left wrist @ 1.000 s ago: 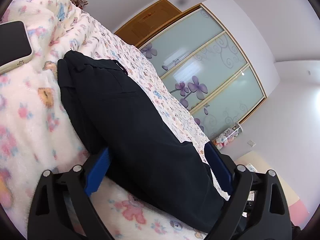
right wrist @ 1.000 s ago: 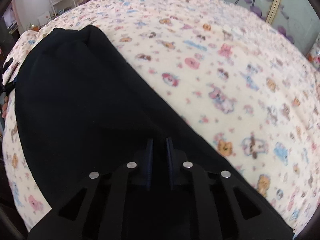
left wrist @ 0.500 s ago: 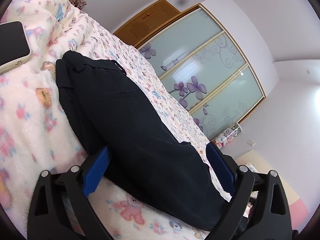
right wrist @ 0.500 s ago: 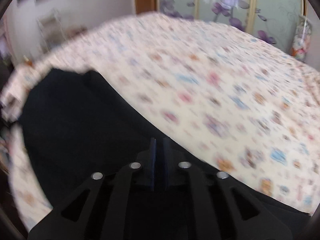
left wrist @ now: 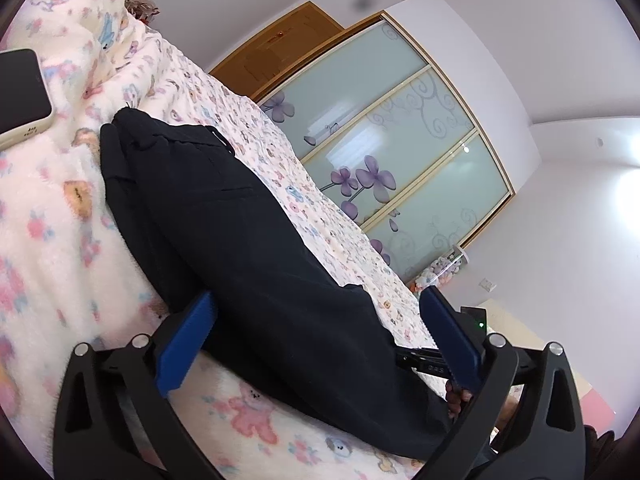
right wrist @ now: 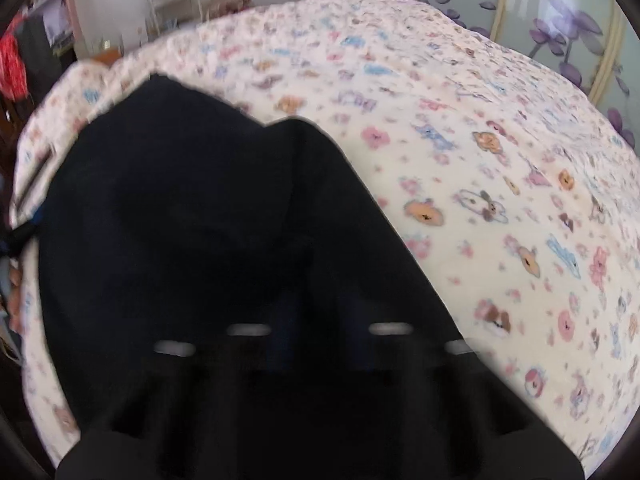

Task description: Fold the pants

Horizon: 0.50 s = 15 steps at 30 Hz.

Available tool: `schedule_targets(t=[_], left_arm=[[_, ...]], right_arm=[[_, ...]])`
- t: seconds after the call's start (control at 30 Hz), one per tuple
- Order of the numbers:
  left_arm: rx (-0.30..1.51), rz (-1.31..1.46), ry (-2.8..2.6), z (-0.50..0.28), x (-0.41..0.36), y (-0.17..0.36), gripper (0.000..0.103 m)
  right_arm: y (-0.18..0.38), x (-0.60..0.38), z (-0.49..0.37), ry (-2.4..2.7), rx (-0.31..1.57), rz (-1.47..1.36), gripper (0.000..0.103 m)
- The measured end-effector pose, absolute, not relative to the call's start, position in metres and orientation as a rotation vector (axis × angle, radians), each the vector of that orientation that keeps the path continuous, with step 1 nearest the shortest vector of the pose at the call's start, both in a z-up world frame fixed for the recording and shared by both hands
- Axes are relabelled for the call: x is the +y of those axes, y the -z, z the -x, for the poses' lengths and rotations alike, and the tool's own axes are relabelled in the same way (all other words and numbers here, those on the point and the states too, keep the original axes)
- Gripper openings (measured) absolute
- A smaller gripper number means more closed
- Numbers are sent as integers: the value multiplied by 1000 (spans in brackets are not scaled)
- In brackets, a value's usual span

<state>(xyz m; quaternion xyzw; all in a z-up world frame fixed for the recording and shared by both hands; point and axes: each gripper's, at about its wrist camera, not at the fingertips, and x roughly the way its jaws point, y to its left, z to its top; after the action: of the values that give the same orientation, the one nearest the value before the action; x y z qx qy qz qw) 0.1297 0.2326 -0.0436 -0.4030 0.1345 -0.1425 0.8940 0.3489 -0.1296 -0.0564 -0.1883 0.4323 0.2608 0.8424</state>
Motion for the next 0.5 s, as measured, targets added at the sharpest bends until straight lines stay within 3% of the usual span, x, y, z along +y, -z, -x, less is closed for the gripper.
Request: schedule_targets(t=[0.17, 0.27, 0.3, 0.33, 0.4, 0.5], left_arm=[[287, 825, 293, -132, 234, 44, 101], [292, 819, 290, -133, 234, 45, 101], [291, 822, 291, -133, 234, 45, 101], [291, 822, 291, -133, 234, 45, 101], [293, 821, 290, -134, 234, 45, 101], [296, 820, 291, -136, 234, 45, 101]], right_arm=[[55, -144, -370, -414, 903, 271, 8], [70, -133, -362, -380, 928, 372, 12], [66, -134, -355, -360, 901, 387, 21], [62, -137, -351, -341, 893, 386, 40], [44, -165, -335, -264, 847, 301, 63], [23, -220, -303, -279, 805, 85, 63]])
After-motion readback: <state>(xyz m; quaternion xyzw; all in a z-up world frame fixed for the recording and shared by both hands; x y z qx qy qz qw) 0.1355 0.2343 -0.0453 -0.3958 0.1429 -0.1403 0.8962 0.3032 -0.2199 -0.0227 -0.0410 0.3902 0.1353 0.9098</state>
